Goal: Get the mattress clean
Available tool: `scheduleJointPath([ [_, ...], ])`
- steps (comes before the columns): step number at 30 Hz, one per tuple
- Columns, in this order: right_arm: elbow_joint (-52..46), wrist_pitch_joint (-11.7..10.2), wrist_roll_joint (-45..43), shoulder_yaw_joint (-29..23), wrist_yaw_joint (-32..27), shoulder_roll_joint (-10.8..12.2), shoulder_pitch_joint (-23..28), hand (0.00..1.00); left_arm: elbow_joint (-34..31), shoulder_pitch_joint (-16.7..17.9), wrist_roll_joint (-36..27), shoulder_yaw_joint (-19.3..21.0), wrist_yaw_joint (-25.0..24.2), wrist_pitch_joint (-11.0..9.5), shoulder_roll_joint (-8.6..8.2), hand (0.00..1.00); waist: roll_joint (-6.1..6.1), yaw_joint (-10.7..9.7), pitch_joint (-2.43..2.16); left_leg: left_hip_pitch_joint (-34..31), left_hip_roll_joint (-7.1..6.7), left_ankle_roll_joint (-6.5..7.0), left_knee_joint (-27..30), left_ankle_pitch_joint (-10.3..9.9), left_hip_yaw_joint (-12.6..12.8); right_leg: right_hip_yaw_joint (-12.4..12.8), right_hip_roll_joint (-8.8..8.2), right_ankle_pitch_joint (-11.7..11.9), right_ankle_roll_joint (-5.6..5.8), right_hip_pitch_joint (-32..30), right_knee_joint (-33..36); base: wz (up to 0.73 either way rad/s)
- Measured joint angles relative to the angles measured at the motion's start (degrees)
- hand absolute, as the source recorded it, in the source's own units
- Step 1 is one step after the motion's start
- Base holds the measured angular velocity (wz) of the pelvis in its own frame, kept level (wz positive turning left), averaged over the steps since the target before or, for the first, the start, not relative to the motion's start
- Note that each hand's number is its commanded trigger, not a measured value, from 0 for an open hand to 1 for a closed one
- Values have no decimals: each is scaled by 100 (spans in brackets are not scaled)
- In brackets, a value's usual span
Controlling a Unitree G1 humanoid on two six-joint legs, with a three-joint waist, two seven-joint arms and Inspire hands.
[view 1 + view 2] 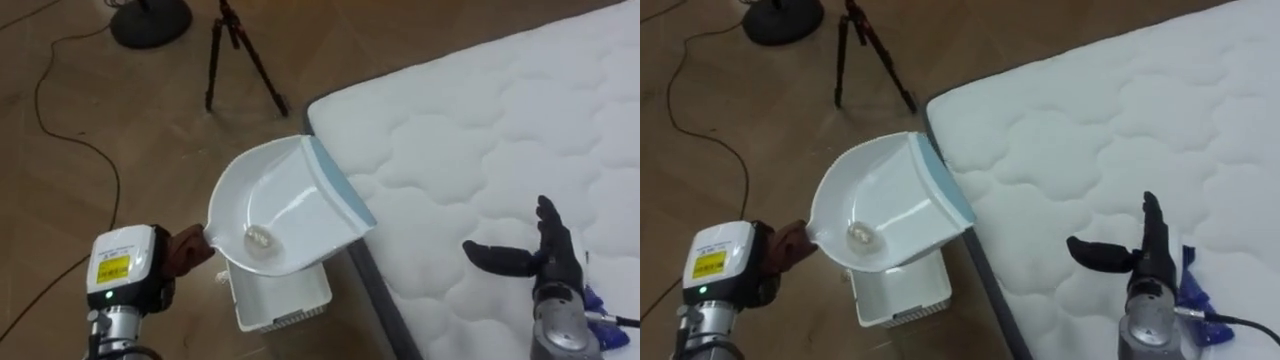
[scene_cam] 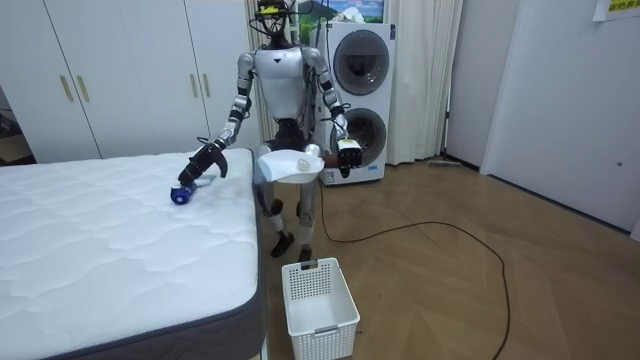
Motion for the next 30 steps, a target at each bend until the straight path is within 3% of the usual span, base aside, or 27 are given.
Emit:
scheduleJointPath([
  [1, 7, 0, 47, 0, 0, 10, 3, 0, -3, -34, 5, -6, -26, -4, 39, 100, -1, -62, 5, 10, -85, 29, 52, 0, -164, 316, 6, -89, 68, -193, 250, 49],
  [3, 91, 1, 65, -1, 11, 14, 3, 0, -7, -139, 7, -15, -75, 1, 84, 100, 10, -122, 7, -8, -125, 73, 57, 4, -356, 766, 117, -169, 75, -496, 146, 60],
  [5, 166, 1, 63, 1, 75, 22, 5, 0, -8, -188, 5, -15, -91, 1, 139, 100, 7, -213, 8, 13, -190, 35, 62, 54, -564, 999, 145, -65, 120, -797, -164, 66],
  [6, 185, 1, 62, -2, 81, 18, 12, 0, -10, -193, 3, -15, -125, -7, 168, 100, -12, -239, 2, 44, -239, 42, 62, 58, -637, 1195, 181, 167, 177, -908, -417, 65],
  [8, 210, 0, 61, -6, 119, 10, 12, 0, -8, -186, 3, -15, -162, -11, 187, 100, -85, -250, -14, 100, -380, 14, 67, 24, -744, 1393, 275, 654, 89, -954, -631, 54],
  [11, 210, -16, 54, -11, 232, 22, 5, 0, -8, -186, 17, -8, -180, -97, 216, 100, -38, -192, -38, 132, -360, -33, 16, 10, -877, 1302, 336, 719, 38, -825, -820, 28],
  [15, 206, -21, 39, -35, 381, 22, 1, 0, -8, -166, 80, 4, -174, -49, 224, 100, -44, -189, -37, 200, -257, 23, -23, -40, -696, 1177, 334, 634, -1, -664, -832, 25],
  [21, 220, -24, 0, 30, 565, 19, -3, 0, 35, -164, 129, 4, -185, 126, 257, 100, 18, -151, 32, 7, -210, 63, 412, -346, -627, 1196, 385, 465, -9, -764, -566, 4],
  [26, 467, -29, -20, 28, 569, -13, -40, 0, 39, -167, 185, -17, -178, 177, 458, 100, 56, -161, 62, -140, -228, 65, 433, -360, -631, 1191, 344, 461, -2, -943, -491, 0],
  [30, 543, -30, -297, 29, 563, -19, -148, 0, 219, -270, 178, -131, -164, 220, 646, 100, 200, -312, 133, -344, -283, 80, 436, -322, -628, 1152, 231, 429, 18, -1200, -357, 0],
])
